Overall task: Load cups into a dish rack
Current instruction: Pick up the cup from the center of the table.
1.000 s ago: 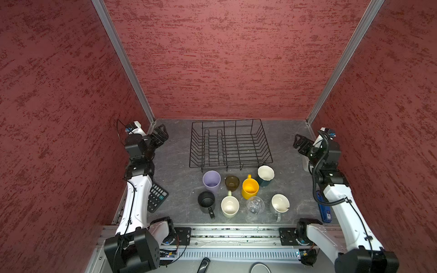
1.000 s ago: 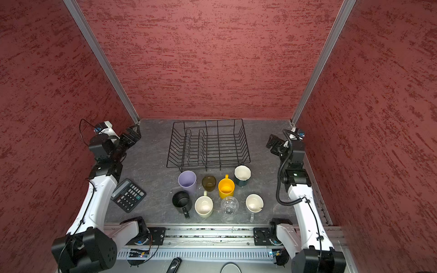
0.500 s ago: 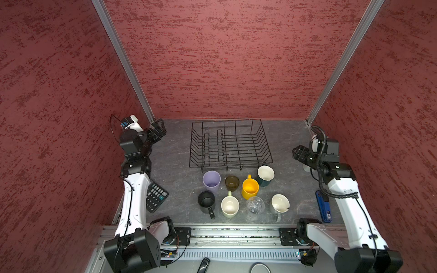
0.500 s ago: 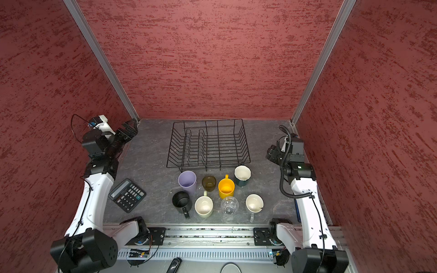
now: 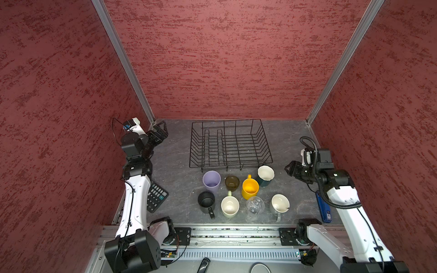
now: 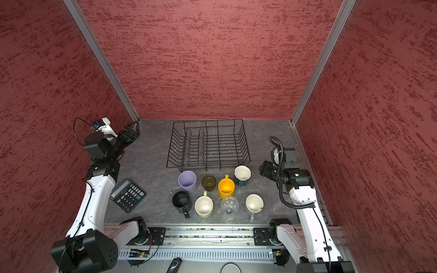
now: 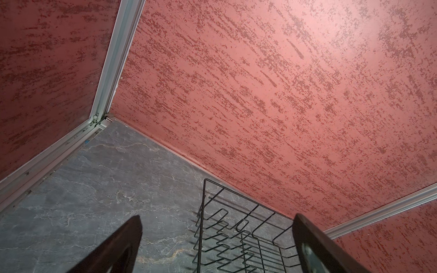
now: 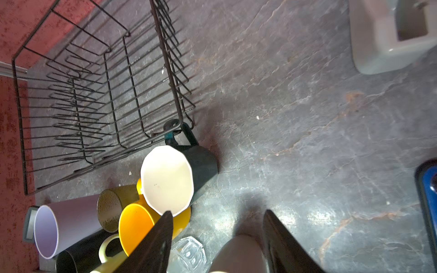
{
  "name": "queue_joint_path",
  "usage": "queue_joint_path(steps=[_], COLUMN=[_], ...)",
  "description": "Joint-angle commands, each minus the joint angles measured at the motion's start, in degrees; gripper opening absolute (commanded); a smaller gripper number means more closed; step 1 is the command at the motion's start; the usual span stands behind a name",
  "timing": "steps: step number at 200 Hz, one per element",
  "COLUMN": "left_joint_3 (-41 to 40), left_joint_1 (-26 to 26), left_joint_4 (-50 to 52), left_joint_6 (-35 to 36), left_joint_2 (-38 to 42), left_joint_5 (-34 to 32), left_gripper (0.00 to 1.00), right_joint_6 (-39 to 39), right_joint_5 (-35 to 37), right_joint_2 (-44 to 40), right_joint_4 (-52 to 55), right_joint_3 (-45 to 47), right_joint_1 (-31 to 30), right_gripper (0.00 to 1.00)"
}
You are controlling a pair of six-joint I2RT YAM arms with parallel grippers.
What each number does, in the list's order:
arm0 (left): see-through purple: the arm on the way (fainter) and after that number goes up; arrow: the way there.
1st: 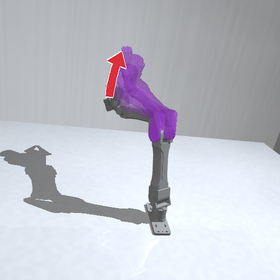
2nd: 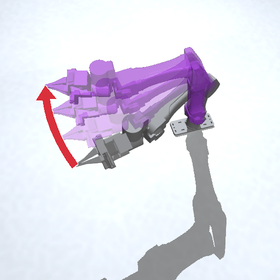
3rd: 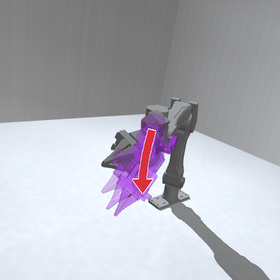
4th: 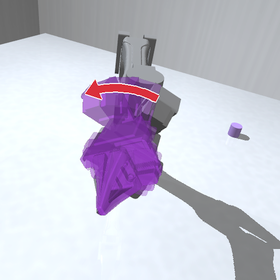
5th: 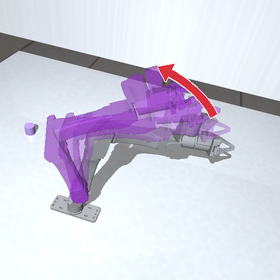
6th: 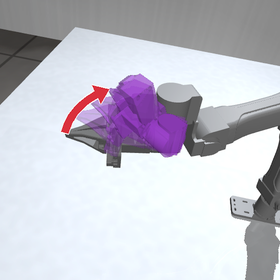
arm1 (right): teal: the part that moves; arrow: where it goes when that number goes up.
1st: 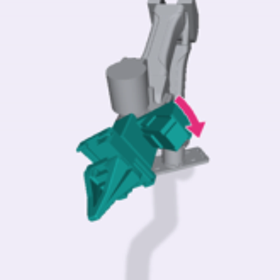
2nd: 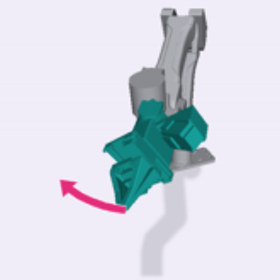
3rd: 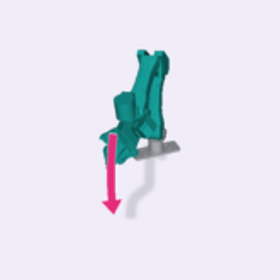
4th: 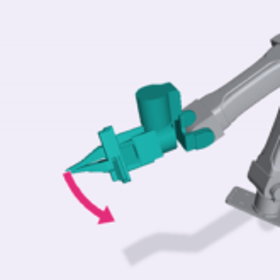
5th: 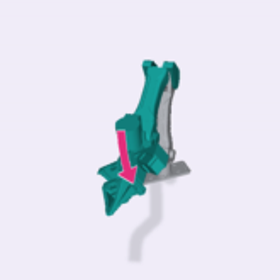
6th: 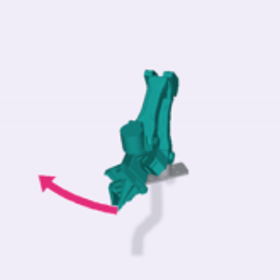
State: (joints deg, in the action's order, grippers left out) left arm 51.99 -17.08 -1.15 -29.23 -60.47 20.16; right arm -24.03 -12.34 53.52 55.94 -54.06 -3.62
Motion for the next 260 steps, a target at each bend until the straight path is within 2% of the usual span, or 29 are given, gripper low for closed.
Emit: queue_joint_path(steps=[1, 91, 131, 167, 260], left_joint_3=[-0.9, -1.6, -1.6, -1.9, -2.0], left_joint_1=[0.0, 0.0, 0.0, -0.1, -0.3], left_joint_4=[-1.5, -1.9, -2.0, -2.0, -1.9], left_joint_6=[-0.4, -0.6, -0.6, -0.6, -1.0], left_joint_2=[0.8, 1.0, 1.0, 1.1, 0.9], left_joint_5=[0.9, 0.7, 0.5, 0.2, 0.1], left_gripper=[1.0, 1.0, 1.0, 1.0, 0.99], right_joint_6=[-3.1, -5.7, -6.0, -5.9, -4.2], right_joint_5=[0.0, 6.0, 10.3, 13.5, 16.3], right_joint_2=[1.5, 12.6, 16.7, 19.4, 20.7], right_joint_4=[-2.5, -8.7, -9.5, -10.5, -10.4], right_joint_3=[0.5, 1.5, 2.4, 2.9, 3.3], right_joint_1=[-3.2, -14.6, -16.8, -17.9, -18.4], right_gripper=[0.61, 0.58, 0.54, 0.47, 0.21])
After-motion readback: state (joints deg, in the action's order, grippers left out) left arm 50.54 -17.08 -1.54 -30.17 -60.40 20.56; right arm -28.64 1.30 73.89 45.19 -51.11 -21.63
